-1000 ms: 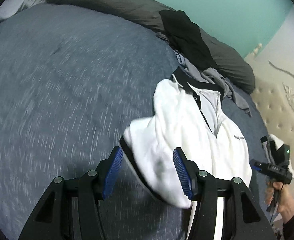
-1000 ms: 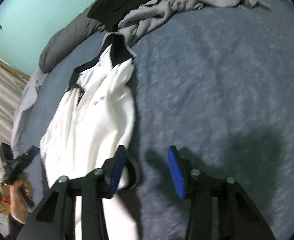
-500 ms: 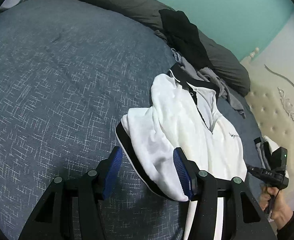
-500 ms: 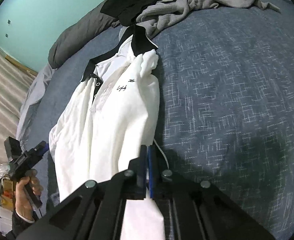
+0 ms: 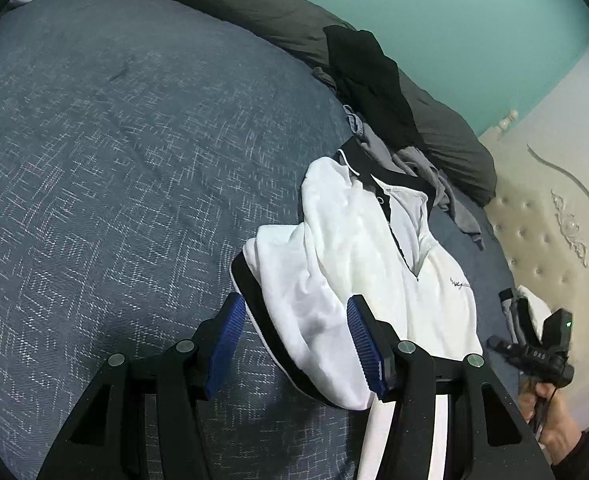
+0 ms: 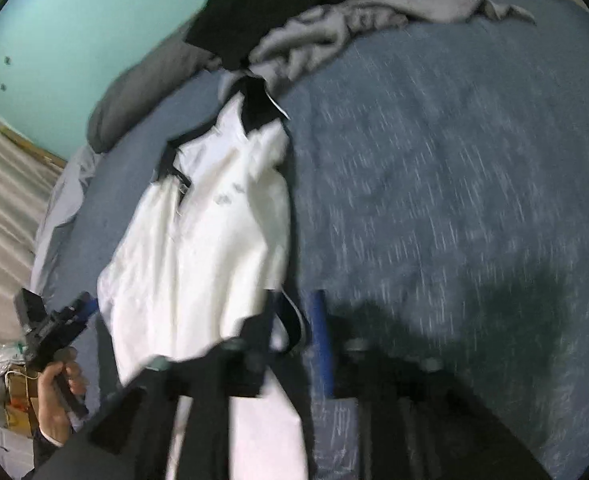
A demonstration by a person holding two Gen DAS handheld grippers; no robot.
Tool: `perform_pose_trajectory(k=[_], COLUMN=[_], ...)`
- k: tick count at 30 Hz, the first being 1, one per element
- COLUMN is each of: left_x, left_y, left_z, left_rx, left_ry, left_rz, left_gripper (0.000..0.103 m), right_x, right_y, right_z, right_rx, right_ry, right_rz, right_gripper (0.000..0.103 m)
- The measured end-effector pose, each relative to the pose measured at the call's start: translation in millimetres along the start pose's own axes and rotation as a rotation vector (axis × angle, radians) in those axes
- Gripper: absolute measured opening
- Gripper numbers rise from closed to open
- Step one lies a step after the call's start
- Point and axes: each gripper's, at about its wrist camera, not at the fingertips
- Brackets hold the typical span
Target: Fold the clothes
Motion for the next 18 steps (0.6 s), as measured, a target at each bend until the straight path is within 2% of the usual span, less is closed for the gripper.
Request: perform_pose_trajectory(k=[4,6,11,12,16,18], left_x=[3,3,4,4,4,4], left_y=[1,1,2,2,3,3], left_z=[-1,0,-1,-1,-2,-2], left_rx=[-0.005,-0.002,-0.004,-0.004,-0.004,-0.004], left_ry=[0.006,0.004,0.003,0.002,-0.001,-0.003], left_rz=[-0.001,-0.001,-0.002,-0.002,-0.001,0.0], left_gripper=[0.057,0.057,0.057,0.057,0.057,0.057], right_x=[5,2,-3,-4,-12,-16], right_y=[11,16,24,25,25,24], right_z=[-14,-19,-25,-25,-27,-27], right_rx=[-0.028,-0.04,-0.054,-0.055,-0.058,-0.057], right_ry=[0.033,0.019,0.017,0.008,-0.034,-0.057], right_rz=[0.017,0.004,0.037,0.044,0.051,0.045], right_gripper=[0.029,0.029,0.029,0.027,0.009,0.005])
Point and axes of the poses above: each gripper's, at about its wrist camera, not at the fingertips, and y roughly the way its jaws point, x to its right, z to its top, and after that the axes turned 3 degrees about x, right-handed
